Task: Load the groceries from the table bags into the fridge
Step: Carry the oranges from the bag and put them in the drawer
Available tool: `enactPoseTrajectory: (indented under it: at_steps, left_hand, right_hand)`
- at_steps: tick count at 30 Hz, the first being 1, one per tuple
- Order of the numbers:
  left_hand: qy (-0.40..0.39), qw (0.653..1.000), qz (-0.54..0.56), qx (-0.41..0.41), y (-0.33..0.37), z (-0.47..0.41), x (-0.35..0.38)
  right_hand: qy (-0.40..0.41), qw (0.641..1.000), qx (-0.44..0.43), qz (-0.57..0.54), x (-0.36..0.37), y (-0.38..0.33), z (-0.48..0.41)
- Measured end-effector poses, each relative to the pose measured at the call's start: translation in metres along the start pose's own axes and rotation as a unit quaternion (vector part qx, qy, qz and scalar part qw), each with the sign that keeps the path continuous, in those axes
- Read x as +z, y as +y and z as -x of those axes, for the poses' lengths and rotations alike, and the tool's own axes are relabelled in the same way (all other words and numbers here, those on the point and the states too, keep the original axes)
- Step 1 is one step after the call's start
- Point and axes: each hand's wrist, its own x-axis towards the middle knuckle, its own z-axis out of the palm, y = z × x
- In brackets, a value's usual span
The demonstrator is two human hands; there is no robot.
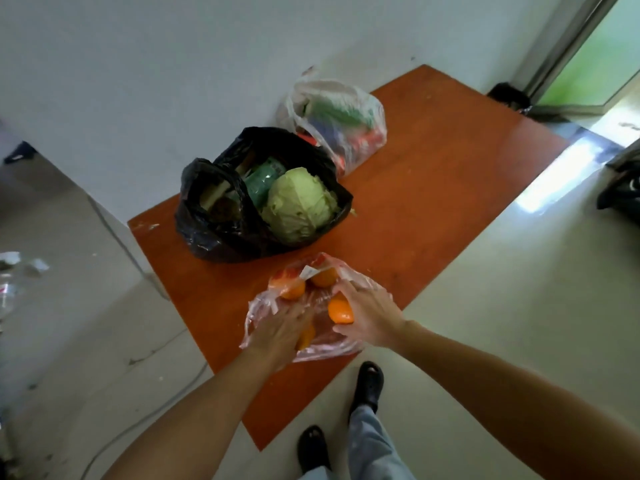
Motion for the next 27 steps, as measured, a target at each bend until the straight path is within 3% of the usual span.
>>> enactPoseTrajectory:
  at_steps: [7, 15, 27]
  left_hand:
    - [0.065, 0.997, 0.008, 0.039, 0.011, -0.001, -0.058]
    - [0.189, 0.968, -0.082, 0.142, 0.074, -0.034, -0.170]
    - [0.253, 0.915, -0.109, 0.293, 0.327, -0.141, -0.286]
  right_hand:
    - [0.061, 0.995, 0.082, 0.021, -0.069, 0.011, 0.021]
    - [0.167, 0.974, 0.146, 0.045, -0.160, 0.057, 0.085]
    - [0.280, 0.907, 0.299, 0.094, -0.271, 0.224, 0.276]
